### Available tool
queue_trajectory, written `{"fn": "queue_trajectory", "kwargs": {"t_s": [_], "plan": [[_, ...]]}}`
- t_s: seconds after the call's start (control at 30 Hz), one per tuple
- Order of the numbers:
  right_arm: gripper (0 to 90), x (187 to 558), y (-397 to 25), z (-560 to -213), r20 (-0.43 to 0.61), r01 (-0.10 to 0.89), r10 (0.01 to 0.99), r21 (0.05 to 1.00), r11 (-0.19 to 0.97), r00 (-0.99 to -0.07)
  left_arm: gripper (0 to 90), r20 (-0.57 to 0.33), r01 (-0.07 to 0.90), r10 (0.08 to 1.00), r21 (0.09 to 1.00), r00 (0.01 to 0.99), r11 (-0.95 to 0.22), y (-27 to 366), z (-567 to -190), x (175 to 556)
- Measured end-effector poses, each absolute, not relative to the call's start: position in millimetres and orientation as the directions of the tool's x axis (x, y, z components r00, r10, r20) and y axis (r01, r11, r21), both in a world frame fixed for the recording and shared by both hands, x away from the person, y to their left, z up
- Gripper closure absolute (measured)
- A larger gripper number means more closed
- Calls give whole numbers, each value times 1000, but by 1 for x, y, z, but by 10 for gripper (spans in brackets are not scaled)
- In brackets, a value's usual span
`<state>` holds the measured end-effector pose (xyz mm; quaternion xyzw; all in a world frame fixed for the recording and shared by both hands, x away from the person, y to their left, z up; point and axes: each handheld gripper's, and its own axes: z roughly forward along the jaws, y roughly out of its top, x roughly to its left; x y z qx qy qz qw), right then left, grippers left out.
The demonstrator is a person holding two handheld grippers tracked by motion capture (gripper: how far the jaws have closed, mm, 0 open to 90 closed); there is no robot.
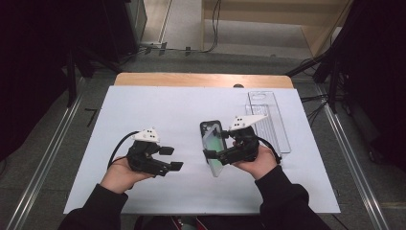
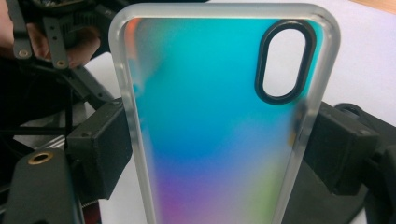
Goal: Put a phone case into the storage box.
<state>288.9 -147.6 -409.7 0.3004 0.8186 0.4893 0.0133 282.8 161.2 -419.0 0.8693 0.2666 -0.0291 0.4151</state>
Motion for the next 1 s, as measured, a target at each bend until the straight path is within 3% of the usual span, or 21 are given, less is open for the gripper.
{"fn": "queue_trajectory", "kwargs": {"t_s": [0.53,1.0], "plan": [[150,294,-164,-400,286,500,530,805,319,-798,316,-236,518,527,703,816,-487,184,-445,269],[150,302,-191,-379,280,523,652,827,209,-705,316,-241,570,611,701,754,-428,195,-445,263]]}}
